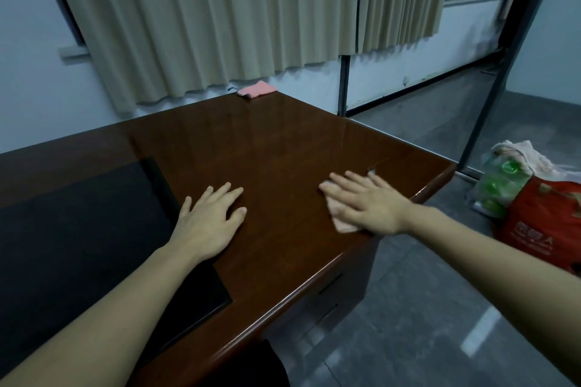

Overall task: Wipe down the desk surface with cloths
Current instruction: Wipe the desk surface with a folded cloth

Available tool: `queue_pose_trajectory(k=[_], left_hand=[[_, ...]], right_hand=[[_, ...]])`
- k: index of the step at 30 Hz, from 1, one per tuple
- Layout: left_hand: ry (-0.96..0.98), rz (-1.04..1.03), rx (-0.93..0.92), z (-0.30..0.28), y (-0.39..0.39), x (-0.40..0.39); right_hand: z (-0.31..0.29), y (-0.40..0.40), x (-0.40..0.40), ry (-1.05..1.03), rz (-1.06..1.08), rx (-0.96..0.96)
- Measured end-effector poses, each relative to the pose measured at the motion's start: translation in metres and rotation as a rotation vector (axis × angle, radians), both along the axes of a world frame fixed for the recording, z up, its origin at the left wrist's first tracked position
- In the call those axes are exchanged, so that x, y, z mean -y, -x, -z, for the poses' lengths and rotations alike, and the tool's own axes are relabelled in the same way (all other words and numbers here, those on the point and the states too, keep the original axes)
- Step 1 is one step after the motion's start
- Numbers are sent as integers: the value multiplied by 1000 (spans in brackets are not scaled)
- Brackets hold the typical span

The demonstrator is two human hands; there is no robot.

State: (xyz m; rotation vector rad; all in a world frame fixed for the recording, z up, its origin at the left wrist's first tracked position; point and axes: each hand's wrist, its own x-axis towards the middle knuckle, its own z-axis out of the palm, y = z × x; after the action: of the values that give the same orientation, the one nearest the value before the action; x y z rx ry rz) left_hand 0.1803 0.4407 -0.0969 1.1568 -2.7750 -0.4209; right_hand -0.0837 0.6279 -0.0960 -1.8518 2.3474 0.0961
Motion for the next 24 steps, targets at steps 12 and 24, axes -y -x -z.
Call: queue_pose_trajectory(k=[12, 24], left_hand=[[11, -102, 24, -2, -36, 23], [-22, -147, 11, 7, -63, 38]], right_hand=[[-4, -30, 23, -33, -37, -7], [-1, -43, 91, -21, -60, 28]])
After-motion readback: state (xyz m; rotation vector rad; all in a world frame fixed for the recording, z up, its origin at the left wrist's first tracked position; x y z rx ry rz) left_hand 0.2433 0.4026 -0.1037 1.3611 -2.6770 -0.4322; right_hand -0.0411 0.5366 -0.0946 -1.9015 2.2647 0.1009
